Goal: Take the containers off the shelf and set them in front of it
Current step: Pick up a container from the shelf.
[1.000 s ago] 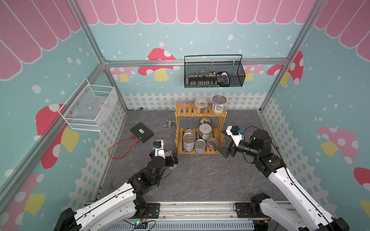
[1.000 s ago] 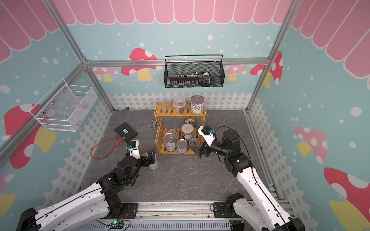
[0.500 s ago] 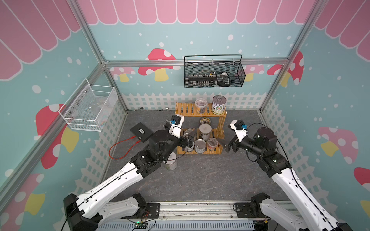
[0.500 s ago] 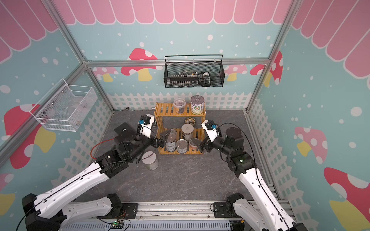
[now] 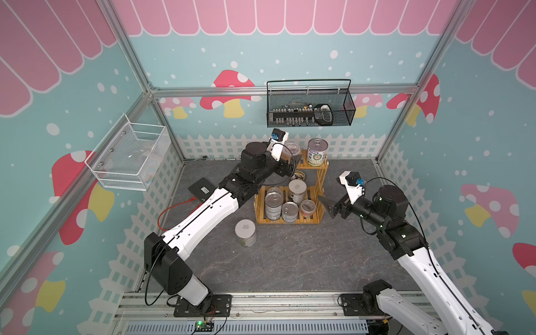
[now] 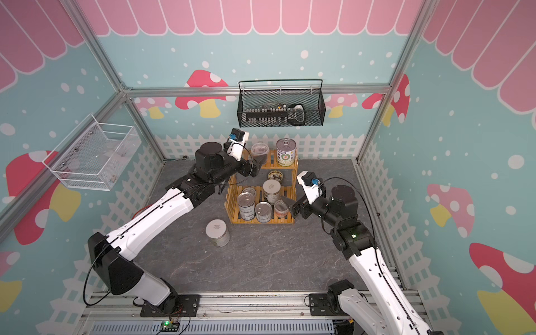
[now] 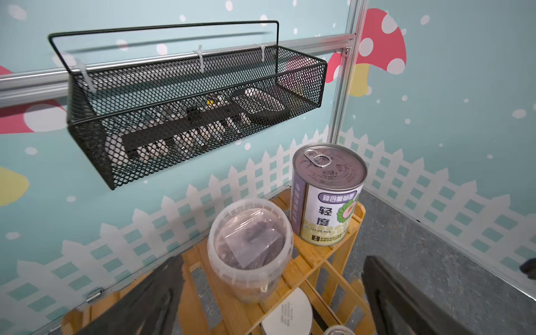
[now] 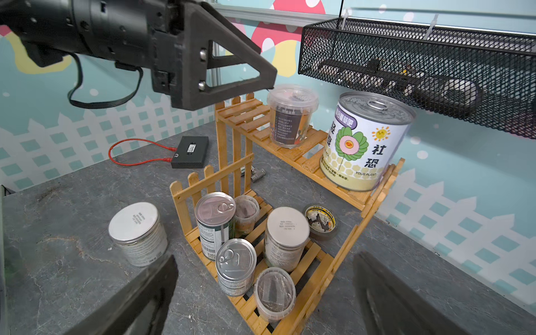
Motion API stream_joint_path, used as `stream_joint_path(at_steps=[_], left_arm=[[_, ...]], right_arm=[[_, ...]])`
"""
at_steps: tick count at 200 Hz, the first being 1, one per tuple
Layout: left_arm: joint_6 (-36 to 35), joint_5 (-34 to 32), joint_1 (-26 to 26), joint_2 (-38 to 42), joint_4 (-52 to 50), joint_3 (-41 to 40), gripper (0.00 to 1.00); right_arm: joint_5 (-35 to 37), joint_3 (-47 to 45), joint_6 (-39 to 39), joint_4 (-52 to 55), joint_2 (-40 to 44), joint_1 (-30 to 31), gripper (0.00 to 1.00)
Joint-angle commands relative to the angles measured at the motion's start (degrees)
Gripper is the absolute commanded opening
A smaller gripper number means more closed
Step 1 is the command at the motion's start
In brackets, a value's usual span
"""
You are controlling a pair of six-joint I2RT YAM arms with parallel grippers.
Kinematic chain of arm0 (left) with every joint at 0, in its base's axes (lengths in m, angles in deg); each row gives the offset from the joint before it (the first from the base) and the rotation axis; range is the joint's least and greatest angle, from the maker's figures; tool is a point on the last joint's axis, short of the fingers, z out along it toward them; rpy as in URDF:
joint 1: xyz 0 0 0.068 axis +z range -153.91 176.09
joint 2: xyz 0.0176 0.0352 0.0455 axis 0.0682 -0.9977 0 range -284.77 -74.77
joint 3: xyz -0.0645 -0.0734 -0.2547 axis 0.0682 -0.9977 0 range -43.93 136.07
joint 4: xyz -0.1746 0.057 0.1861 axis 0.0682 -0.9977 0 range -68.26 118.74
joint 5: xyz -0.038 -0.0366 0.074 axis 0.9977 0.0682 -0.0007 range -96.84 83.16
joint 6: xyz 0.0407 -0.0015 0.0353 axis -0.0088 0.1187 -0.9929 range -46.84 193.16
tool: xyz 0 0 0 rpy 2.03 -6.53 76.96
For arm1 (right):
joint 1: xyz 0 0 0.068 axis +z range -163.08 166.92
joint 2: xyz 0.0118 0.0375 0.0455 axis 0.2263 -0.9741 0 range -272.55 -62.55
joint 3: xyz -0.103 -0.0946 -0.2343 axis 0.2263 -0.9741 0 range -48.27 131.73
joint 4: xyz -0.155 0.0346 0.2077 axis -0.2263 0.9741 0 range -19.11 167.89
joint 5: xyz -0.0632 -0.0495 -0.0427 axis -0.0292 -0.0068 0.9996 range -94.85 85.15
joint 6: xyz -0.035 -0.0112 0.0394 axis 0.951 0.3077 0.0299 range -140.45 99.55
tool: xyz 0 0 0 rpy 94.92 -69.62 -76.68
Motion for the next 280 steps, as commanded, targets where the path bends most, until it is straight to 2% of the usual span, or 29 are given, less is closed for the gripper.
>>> stream_joint_path(at_steps=[1, 42, 111, 125, 145, 168, 237, 280], left_arm=[[-1.06, 2.67, 1.09, -2.89, -1.88, 3.93, 0.99], [-1.14, 0.77, 1.59, -8.42, -4.34, 9.67, 0.99], [-1.55, 2.35, 1.91, -11.82, -6.35, 12.19, 0.98], [-1.53, 2.64, 2.07, -12.14, -6.28, 12.62, 0.94], [-1.69, 3.03, 2.09, -12.67, -6.38, 13.17, 0.82], [-1.93, 2.63, 2.11, -12.72, -6.54, 13.26, 0.76], [-3.16, -0.35, 0.18, -5.58, -6.49, 9.25, 0.73], [-1.79, -4.19, -5.43, 5.69, -5.94, -2.09, 0.73]], right_arm=[[1.03, 1.23, 0.00, 0.53, 0.67, -0.29, 0.99], [1.65, 1.13, 0.43, 0.80, 0.87, -0.42, 0.99], [1.59, 2.17, 0.86, 0.67, 0.00, -0.72, 0.99], [1.32, 2.38, 0.89, 0.55, -0.17, -0.80, 0.99], [1.50, 2.51, 0.78, 0.53, -0.10, -0.81, 0.99], [1.74, 2.29, 0.77, 0.54, 0.08, -0.86, 0.99], [1.15, 2.29, 0.49, 0.03, -0.45, -0.89, 0.99], [0.64, 2.30, 0.64, -0.18, -0.71, -0.90, 0.99]])
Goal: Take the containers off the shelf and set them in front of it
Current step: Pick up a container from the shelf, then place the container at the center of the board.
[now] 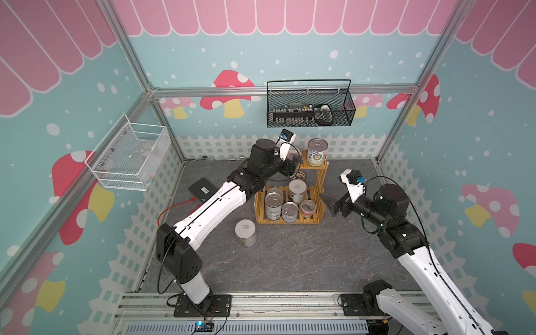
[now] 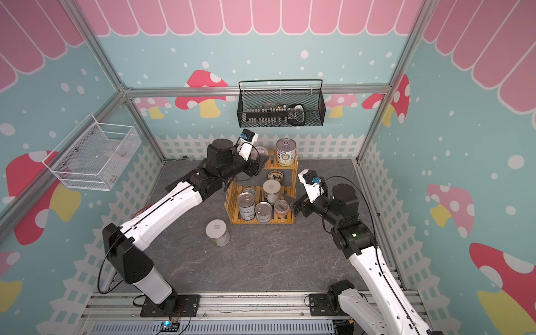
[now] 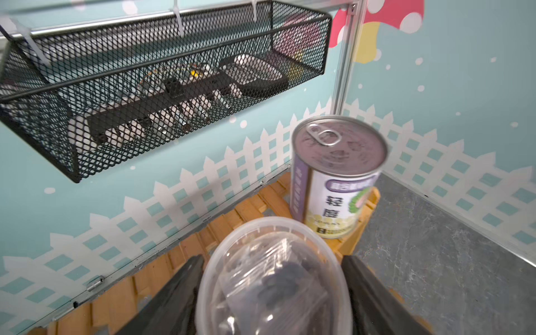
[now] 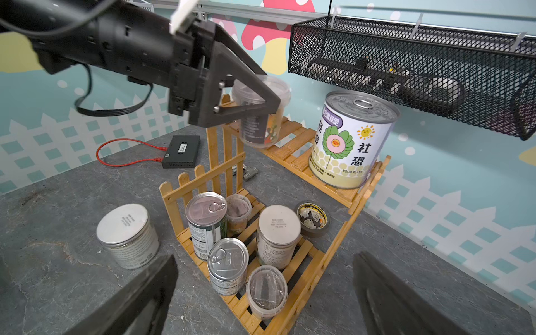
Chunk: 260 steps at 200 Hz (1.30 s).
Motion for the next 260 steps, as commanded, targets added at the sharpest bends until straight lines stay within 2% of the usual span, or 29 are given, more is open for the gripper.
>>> stream_joint_path(at_steps=[1, 42, 74, 98, 120, 151, 196, 260], left_arm=[[0.34, -2.93, -3.42, 7.73, 0.71, -5.58, 0.73], [6.92, -9.18, -12.30, 21.72, 3.93, -24.23, 0.71], [16.46, -20.23, -20.82, 28.85, 5.43, -37.84, 0.70], [24.39, -28.41, -26.65, 30.39, 7.32, -46.19, 0.70], [31.51, -34.35, -30.15, 29.81, 8.92, -51.95, 0.69], [37.23, -38.24, -30.56, 26.80, 14.99, -58.91, 0.67], [38.98, -40.41, -29.65, 16.61, 24.92, -61.92, 0.67], [38.35, -42.37, -27.83, 4.83, 32.39, -60.08, 0.67]], right_arm=[[-0.68, 1.29, 0.24, -0.82, -0.10, -0.16, 0.99], [-0.83, 1.22, 0.50, -1.12, -0.78, -0.12, 0.99], [-1.27, 0.76, 0.39, -1.78, -1.43, -0.11, 0.99], [-1.36, 0.58, 0.64, -1.96, -1.78, -0.16, 0.99], [-1.63, 0.37, 0.65, -2.26, -2.03, -0.16, 0.99], [-1.79, -0.35, 0.73, -2.66, -2.30, -0.14, 0.99], [-2.04, -0.98, 0.97, -2.83, -2.04, -0.15, 0.99], [-1.88, -2.10, 0.99, -3.25, -1.13, -0.11, 0.99]])
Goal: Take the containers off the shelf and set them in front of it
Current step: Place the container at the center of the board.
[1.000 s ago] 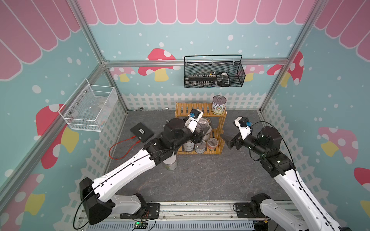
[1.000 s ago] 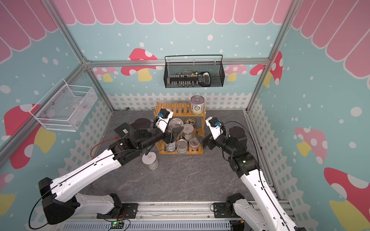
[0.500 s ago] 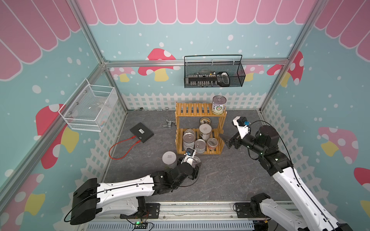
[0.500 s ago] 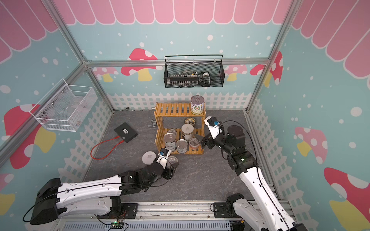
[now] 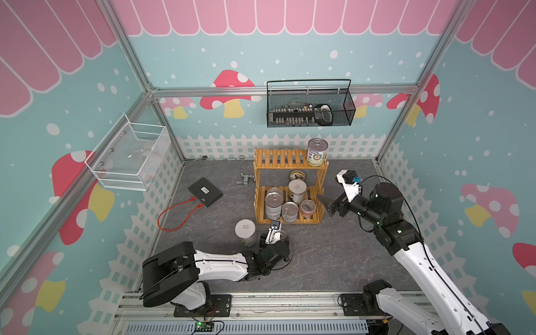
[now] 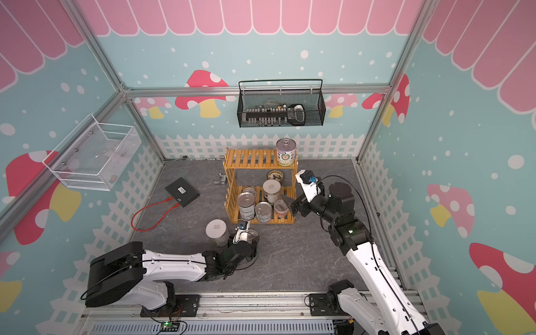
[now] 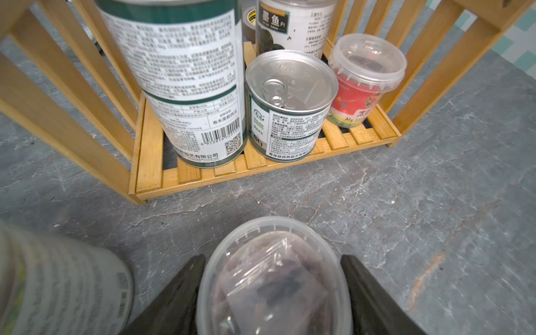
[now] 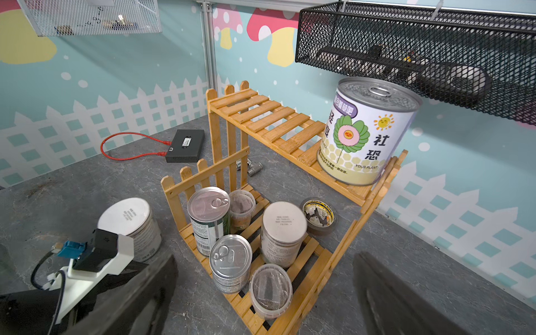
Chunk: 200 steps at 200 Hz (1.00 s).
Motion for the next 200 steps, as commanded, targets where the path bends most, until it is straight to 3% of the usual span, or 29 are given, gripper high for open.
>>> stream_joint_path(at_steps=[1, 96, 156, 200], left_arm=[[0.53, -2.79, 0.63, -2.61, 4.57, 1.40, 0.67], [-3.50, -5.65, 2.76, -6.92, 7.16, 1.98, 0.69], [-2.61, -5.15, 2.76, -3.66, 5.91, 0.55, 0.85], [-2.90, -5.55, 2.78, -2.73, 4.22, 1.19, 0.89]], right_arm=[[-0.48, -0.81, 0.59, -1.49, 0.91, -0.14, 0.99], [-0.31, -1.49, 1.07, -2.01, 1.12, -0.31, 0.99], [0.04, -1.28, 1.07, -2.03, 1.03, -0.20, 0.99], [-0.10, -1.05, 0.99, -2.03, 0.85, -0.22, 0.99]])
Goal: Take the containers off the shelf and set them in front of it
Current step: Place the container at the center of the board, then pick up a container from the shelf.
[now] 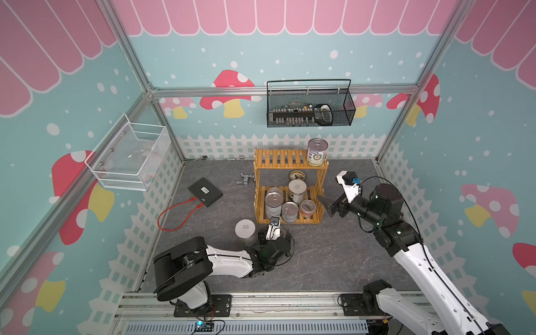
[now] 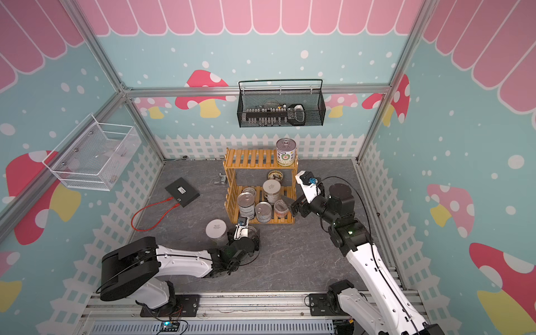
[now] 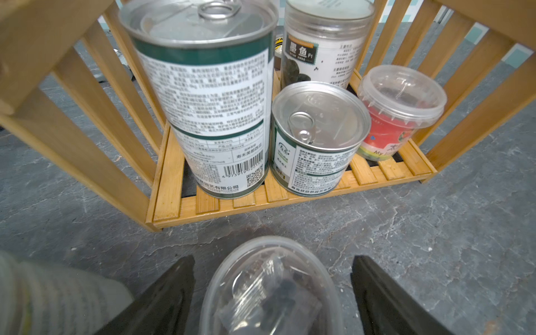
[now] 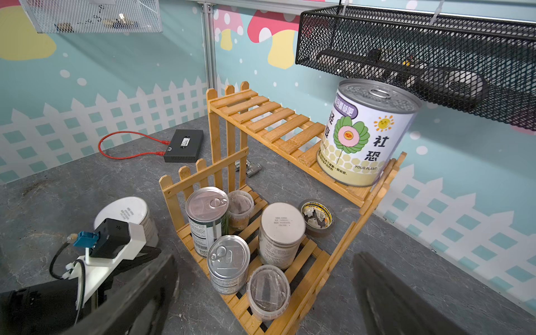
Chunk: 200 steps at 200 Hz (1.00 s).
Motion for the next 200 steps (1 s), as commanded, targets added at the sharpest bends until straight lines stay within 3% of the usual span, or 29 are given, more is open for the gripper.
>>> stream_joint_path(at_steps=[1, 81, 118, 144, 175, 200], left_arm=[[-0.29, -1.03, 0.37, 1.15, -2.15, 0.40, 0.89], [-3.31, -4.24, -1.90, 11.49, -10.06, 2.40, 0.98], [-8.58, -0.28, -1.93, 20.94, -12.06, 3.96, 0.99], [-16.03, 10.73, 1.73, 26.58, -11.86, 7.12, 0.99], [-21.10, 32.49, 12.07, 30.63, -10.47, 9.38, 0.99], [-22.46, 43.37, 19.12, 31.87, -10.96, 11.87, 0.99]], right_arm=[[-0.16, -0.20, 0.35, -0.94, 0.44, -0.19, 0.99], [1.89, 4.94, -0.87, -1.27, -1.77, -0.25, 0.99], [5.60, 10.39, -0.07, -1.86, -5.84, -0.32, 0.99], [7.46, 15.61, 1.20, -1.99, -10.88, -0.81, 0.99], [6.84, 21.59, 2.67, -2.61, -16.93, -1.81, 0.99], [4.68, 26.51, 3.28, -2.48, -21.84, -2.92, 0.99]])
